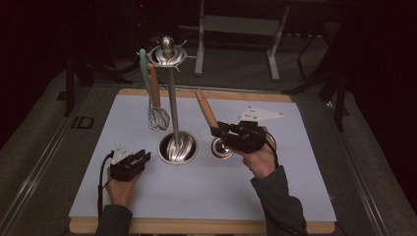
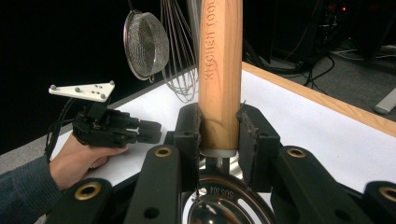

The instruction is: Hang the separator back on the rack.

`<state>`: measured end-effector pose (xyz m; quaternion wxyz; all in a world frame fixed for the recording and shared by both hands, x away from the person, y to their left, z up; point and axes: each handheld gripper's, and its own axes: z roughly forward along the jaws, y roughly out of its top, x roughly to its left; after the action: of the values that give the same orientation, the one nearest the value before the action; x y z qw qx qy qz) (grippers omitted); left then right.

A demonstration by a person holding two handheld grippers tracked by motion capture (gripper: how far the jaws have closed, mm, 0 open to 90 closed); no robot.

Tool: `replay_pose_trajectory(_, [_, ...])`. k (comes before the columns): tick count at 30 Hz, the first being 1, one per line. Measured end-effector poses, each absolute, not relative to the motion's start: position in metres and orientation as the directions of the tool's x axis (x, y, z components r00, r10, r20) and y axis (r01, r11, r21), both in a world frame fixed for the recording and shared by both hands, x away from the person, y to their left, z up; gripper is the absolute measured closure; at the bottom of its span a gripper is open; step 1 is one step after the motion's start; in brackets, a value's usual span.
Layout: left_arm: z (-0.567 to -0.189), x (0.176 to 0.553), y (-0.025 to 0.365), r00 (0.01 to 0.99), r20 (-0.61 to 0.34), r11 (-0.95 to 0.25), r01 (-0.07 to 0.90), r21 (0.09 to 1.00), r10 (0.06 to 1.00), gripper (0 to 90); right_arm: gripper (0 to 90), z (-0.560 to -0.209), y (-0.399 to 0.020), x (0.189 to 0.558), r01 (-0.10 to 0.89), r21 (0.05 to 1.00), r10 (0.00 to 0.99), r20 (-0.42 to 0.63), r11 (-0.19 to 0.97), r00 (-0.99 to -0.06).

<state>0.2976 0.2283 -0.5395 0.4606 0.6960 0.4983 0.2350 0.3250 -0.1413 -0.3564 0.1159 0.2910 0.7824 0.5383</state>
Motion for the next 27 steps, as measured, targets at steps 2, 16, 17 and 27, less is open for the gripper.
replay_pose_trajectory(2, [-0.539, 0.298, 0.228, 0.393, -0.132, -0.079, 0.477, 0.875, 0.91, 69.5, 71.3, -0.356, -0.141, 0.325, 0.33, 0.911, 0.58, 0.134, 0.247, -0.804])
replay_pose_trajectory(16, [-0.539, 0.298, 0.228, 0.393, -0.132, -0.079, 0.478, 0.875, 0.91, 69.5, 71.3, -0.346, -0.138, 0.319, 0.3, 0.929, 0.544, 0.14, 0.217, -0.827])
replay_pose_trajectory(17, [-0.54, 0.298, 0.228, 0.392, -0.133, -0.078, 0.478, 0.875, 0.91, 69.5, 71.3, -0.346, -0.137, 0.319, 0.298, 0.93, 0.542, 0.14, 0.215, -0.829])
replay_pose_trajectory(27, [-0.539, 0.298, 0.228, 0.393, -0.132, -0.08, 0.478, 0.875, 0.91, 69.5, 71.3, -0.338, -0.135, 0.315, 0.275, 0.94, 0.527, 0.133, 0.201, -0.839])
